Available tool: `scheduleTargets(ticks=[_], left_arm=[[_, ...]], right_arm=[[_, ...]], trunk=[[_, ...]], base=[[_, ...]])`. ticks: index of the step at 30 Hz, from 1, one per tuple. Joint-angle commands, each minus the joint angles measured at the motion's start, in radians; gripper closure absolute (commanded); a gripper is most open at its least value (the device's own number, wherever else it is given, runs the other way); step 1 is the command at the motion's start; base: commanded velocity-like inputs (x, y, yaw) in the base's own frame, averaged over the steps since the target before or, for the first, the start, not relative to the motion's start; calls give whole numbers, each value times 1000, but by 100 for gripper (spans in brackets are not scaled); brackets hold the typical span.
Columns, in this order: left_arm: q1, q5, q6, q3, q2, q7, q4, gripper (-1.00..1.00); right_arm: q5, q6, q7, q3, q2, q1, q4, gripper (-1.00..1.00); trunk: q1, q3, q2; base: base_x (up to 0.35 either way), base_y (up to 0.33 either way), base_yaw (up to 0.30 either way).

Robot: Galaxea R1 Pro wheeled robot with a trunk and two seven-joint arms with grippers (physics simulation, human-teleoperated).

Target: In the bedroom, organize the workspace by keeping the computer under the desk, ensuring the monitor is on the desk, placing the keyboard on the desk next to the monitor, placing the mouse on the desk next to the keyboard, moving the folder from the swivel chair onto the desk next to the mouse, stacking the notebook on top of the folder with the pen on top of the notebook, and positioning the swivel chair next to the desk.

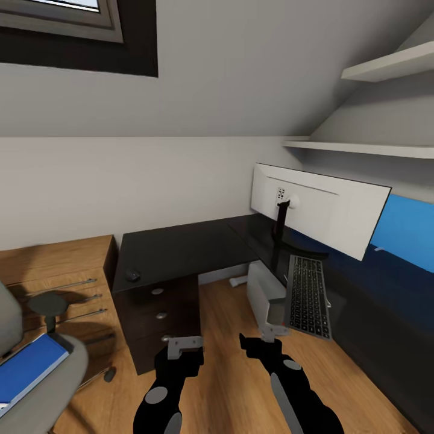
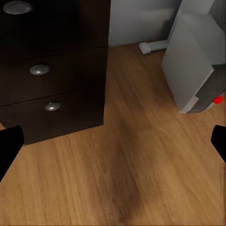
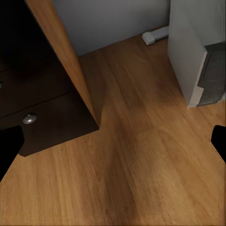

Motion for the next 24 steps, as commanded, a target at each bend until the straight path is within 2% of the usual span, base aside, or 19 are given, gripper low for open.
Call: scheduleTargets(ticks=[1, 8, 12, 20, 24], left_arm=[[-1, 10, 2, -1, 0, 10, -1, -100], [-1, 10, 2, -2, 1, 11, -1, -100], [-1, 9, 2, -3, 2, 11, 3, -100], [-1, 9, 2, -4, 1, 11, 7, -100], [-1, 10, 2, -4, 2, 11, 8, -100]], right_arm=[[-10, 4, -9, 4, 0, -1, -1, -100], [-6, 3, -10, 21, -2, -1, -18, -100], [-6, 4, -11, 35, -3, -1, -34, -100], [-8, 3, -10, 40, -4, -1, -37, -100], [-22, 3, -8, 40, -3, -1, -30, -100]], trunk=[[0, -1, -1], [0, -1, -1], [0, -1, -1], [0, -1, -1], [0, -1, -1]], base=[[0, 0, -212], [0, 0, -132], [0, 0, -30], [0, 0, -7], [0, 0, -1]])
